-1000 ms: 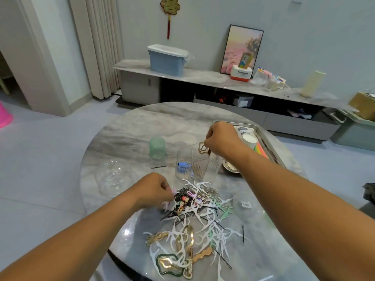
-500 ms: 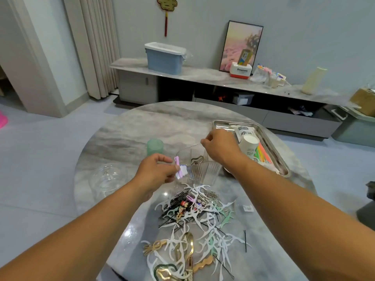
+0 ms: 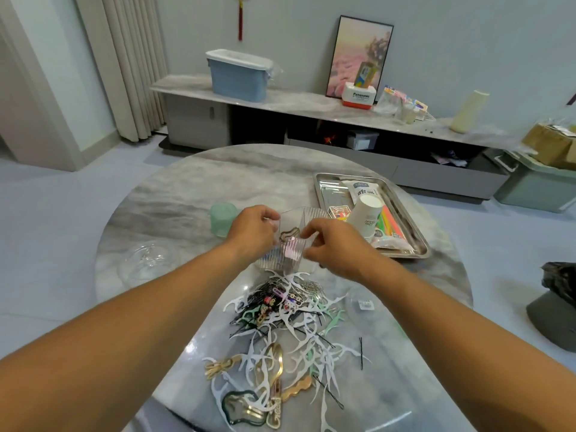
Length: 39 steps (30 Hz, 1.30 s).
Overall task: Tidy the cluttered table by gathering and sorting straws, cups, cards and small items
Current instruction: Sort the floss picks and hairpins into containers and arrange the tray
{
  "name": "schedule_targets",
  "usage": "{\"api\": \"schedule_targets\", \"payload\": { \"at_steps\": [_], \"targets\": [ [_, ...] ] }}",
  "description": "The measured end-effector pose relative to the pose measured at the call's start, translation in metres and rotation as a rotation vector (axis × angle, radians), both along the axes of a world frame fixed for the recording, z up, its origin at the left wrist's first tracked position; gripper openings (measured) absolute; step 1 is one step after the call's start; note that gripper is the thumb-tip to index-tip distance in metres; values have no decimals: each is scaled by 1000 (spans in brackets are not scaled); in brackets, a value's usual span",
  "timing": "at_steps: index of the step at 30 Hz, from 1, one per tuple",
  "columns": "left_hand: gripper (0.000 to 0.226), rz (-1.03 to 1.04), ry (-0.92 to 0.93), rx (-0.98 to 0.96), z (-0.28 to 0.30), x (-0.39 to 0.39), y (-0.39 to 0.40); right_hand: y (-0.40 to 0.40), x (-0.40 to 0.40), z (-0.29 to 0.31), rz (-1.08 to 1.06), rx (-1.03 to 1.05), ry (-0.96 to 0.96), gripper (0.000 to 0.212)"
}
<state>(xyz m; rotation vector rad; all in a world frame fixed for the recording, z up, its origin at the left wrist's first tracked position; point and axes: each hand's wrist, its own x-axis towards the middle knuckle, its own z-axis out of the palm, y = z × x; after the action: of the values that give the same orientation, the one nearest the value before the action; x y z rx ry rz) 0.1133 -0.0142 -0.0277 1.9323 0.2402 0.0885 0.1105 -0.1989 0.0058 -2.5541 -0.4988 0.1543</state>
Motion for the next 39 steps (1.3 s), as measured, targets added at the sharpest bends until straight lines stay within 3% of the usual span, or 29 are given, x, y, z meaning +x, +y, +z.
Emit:
{"api": "schedule_targets", "payload": {
  "at_steps": [5,8,10,14,19,25,28,32,36,39],
  "targets": [
    [16,-149,153,398,-24,-37,31,16,-21,-23,225,-136,-74,21],
    [27,-302,338,563,-42,-53,35,25,-26,-43,345,-413,48,52],
    [37,-315,369,585,-51,-60,34,28,-29,-55,379,-491,82,61],
    [47,-316,336,484,-58,-71,23,27,-30,-67,347,-396,67,47],
    [55,-370,262,555,-54,-76,9,15,-21,-63,312,-361,59,19],
    [34,-354,218,523,-58,-75,4,10,-20,-61,170,-167,101,26],
    [48,-412,204,496,-58,-74,6,9,-14,-53,33,5,222,26],
    [53,-512,159,610,-59,-71,1,7,-10,-47,84,-248,234,24],
    [39,-542,111,703,-61,-69,-2,3,-14,-47,143,-537,70,16],
    [24,-536,78,659,-62,-67,3,0,-15,-49,187,-641,51,12]
  ]
}}
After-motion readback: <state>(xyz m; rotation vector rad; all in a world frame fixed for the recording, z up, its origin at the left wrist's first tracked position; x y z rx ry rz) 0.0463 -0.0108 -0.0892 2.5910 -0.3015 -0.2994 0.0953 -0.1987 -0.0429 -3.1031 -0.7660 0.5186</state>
